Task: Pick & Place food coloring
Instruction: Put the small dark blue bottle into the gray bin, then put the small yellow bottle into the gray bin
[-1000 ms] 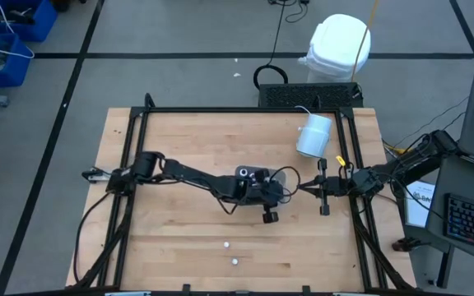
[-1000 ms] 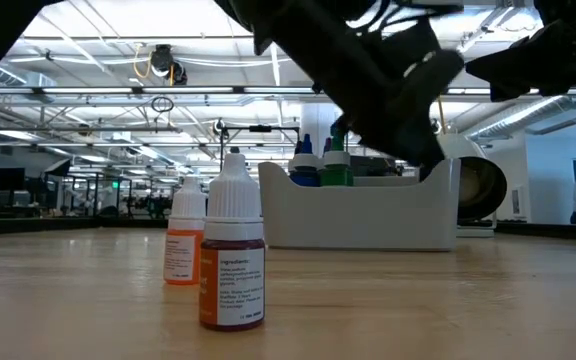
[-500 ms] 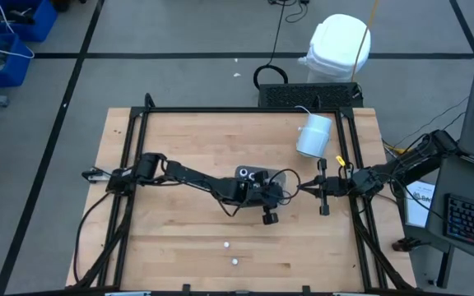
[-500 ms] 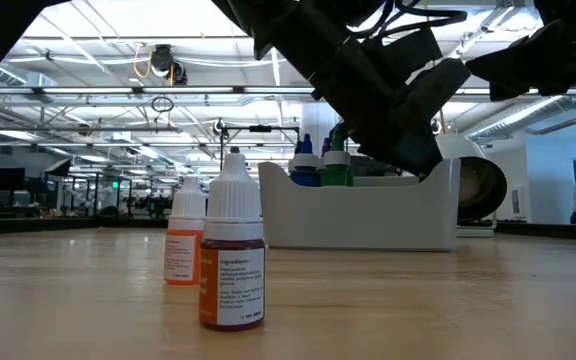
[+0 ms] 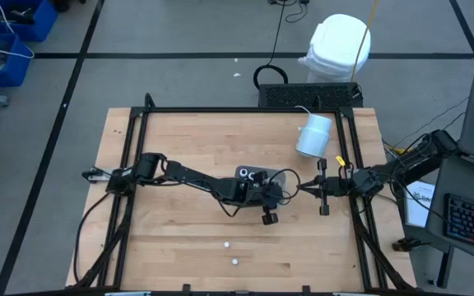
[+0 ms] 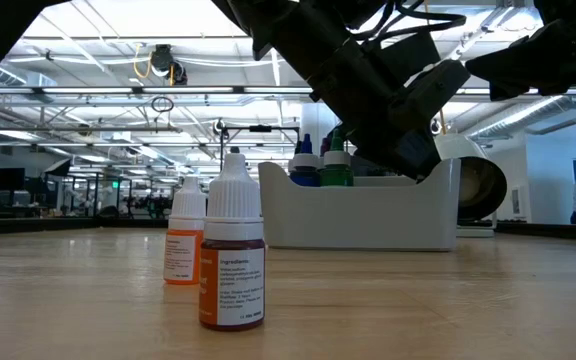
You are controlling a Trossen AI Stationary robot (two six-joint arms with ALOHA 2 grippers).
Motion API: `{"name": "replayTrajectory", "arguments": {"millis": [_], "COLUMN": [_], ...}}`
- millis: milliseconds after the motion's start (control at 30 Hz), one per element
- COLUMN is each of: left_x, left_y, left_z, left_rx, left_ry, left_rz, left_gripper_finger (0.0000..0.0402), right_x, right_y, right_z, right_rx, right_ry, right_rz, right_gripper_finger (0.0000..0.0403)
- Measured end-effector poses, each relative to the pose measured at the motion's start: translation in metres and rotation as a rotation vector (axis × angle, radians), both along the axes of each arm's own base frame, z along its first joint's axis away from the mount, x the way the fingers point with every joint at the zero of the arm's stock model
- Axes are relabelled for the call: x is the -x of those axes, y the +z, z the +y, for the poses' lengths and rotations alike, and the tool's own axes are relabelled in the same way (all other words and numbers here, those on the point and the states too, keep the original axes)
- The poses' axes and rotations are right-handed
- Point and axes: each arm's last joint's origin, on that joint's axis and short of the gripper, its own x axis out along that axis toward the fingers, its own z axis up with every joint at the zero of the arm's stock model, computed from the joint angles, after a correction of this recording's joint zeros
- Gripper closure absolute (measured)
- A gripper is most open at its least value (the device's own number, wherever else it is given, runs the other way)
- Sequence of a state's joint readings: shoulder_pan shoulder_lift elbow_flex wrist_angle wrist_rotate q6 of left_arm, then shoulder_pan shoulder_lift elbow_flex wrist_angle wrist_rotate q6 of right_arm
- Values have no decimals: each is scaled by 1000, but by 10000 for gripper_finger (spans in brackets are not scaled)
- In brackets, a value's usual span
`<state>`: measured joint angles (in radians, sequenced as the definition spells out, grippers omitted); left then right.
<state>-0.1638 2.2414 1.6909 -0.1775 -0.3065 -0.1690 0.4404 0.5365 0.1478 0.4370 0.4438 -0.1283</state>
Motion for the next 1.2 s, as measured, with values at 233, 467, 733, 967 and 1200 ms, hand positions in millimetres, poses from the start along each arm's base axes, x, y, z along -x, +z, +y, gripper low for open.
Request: {"name": "replayTrajectory", "arguments": {"millis": [233, 467, 733, 967, 1200], "left_x": [0, 2, 30, 110, 186], "left_y": [0, 4, 79, 171, 224], "left_z": [0, -1, -17, -41, -42], "left_rx": [14, -44, -103, -271, -278], "left_ry": [10, -30, -127, -83, 5], "left_rz": [-1, 9, -51, -34, -44], "left_gripper_finger": [269, 262, 261, 291, 392], "right_x": [0, 0, 0, 0, 0], "right_y": [0, 0, 0, 0, 0], "right_z": [0, 0, 0, 0, 0], "right_rx": [0, 11, 18, 22, 22], "right_ry": [0, 0, 0, 1, 0], "right_rz": [0, 0, 0, 0, -1], "right_gripper_finger": [403, 403, 403, 403, 403]}}
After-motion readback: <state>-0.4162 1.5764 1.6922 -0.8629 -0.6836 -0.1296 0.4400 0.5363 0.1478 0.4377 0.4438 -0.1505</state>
